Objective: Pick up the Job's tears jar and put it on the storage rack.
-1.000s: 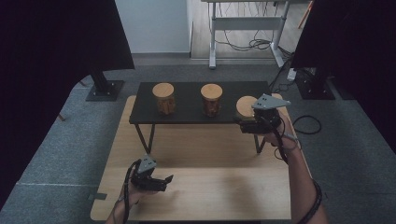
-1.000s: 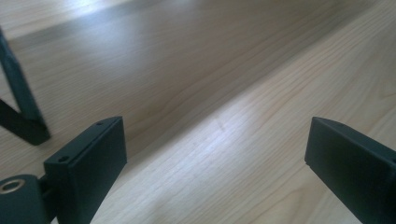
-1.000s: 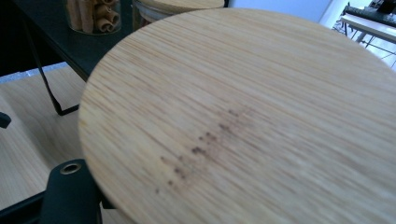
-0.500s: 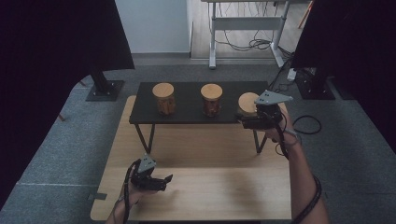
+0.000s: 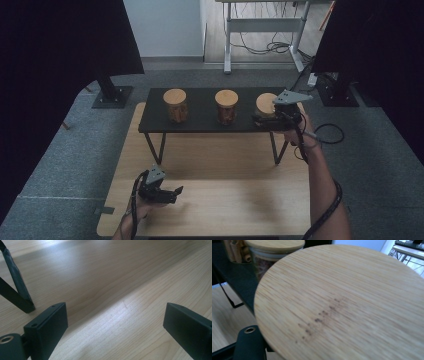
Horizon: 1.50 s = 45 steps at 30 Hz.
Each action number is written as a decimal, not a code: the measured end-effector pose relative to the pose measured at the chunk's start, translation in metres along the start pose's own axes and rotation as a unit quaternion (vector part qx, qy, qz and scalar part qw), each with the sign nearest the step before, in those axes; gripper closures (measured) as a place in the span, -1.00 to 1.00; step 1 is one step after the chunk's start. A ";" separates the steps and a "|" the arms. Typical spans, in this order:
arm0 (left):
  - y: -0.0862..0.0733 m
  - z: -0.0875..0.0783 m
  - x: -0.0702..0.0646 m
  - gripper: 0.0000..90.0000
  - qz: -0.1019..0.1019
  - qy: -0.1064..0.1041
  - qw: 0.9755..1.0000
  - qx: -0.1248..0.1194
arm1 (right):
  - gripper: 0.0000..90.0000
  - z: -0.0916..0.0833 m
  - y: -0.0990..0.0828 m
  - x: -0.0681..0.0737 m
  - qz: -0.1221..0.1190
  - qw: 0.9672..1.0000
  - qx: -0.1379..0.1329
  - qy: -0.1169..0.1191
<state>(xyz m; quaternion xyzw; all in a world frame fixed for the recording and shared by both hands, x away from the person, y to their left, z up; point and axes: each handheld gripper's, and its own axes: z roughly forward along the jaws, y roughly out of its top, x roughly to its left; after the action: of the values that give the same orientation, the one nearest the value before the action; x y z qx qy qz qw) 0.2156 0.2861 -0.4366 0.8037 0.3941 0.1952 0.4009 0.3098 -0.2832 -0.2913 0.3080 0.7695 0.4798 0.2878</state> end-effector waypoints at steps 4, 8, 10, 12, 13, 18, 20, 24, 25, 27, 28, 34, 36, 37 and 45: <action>0.000 0.000 0.001 -0.88 -0.002 0.004 1.000 0.002 | -0.46 0.005 -0.002 -0.004 0.005 1.000 -0.001 -0.002; 0.000 0.000 0.001 -0.88 -0.005 0.005 1.000 0.001 | -0.46 0.008 -0.002 -0.007 0.009 1.000 0.001 -0.005; 0.000 0.000 0.002 -0.88 -0.004 0.005 1.000 0.002 | -0.46 0.010 -0.002 -0.008 0.012 1.000 0.002 -0.009; 0.000 0.000 0.002 -0.88 -0.004 0.004 1.000 0.002 | -0.46 0.011 -0.002 -0.010 0.016 1.000 0.003 -0.010; 0.000 0.000 0.002 -0.89 -0.004 0.004 1.000 0.001 | -0.46 0.012 -0.002 -0.011 0.019 1.000 0.005 -0.011; 0.000 -0.002 0.002 -0.88 -0.005 0.006 1.000 -0.003 | -0.46 0.015 -0.002 -0.012 0.024 1.000 0.011 -0.012; 0.000 -0.002 0.003 -0.88 -0.006 0.006 1.000 -0.003 | -0.46 0.016 -0.001 -0.012 0.024 1.000 0.011 -0.012; 0.000 -0.003 0.003 -0.88 -0.006 0.007 1.000 -0.003 | -0.46 0.017 0.000 -0.013 0.026 1.000 0.012 -0.012; 0.000 -0.003 0.003 -0.88 -0.006 0.006 1.000 -0.004 | -0.46 0.018 0.000 -0.013 0.026 1.000 0.013 -0.012; 0.000 -0.003 0.003 -0.88 -0.006 0.006 1.000 -0.003 | -0.46 0.018 0.000 -0.012 0.026 0.999 0.016 -0.014; 0.000 -0.003 0.003 -0.88 -0.006 0.006 1.000 -0.003 | -0.46 0.018 0.000 -0.012 0.026 0.999 0.016 -0.014; 0.000 -0.004 0.003 -0.88 -0.007 0.007 1.000 -0.006 | -0.46 0.019 -0.002 -0.014 0.035 0.999 0.021 -0.019; -0.001 -0.004 0.003 -0.88 -0.007 0.006 1.000 -0.006 | -0.46 0.019 -0.003 -0.014 0.039 0.999 0.022 -0.020; 0.000 -0.004 0.003 -0.88 -0.006 0.006 1.000 -0.006 | -0.46 0.019 -0.003 -0.015 0.041 0.999 0.021 -0.020; -0.001 -0.005 0.002 -0.88 -0.006 0.005 1.000 -0.008 | -0.47 0.020 -0.002 -0.013 0.058 0.997 0.026 -0.031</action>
<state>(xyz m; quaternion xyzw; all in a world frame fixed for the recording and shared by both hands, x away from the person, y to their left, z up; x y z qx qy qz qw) 0.2135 0.2904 -0.4341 0.7970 0.3997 0.2000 0.4063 0.3332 -0.2824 -0.2987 0.3743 0.7534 0.4657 0.2746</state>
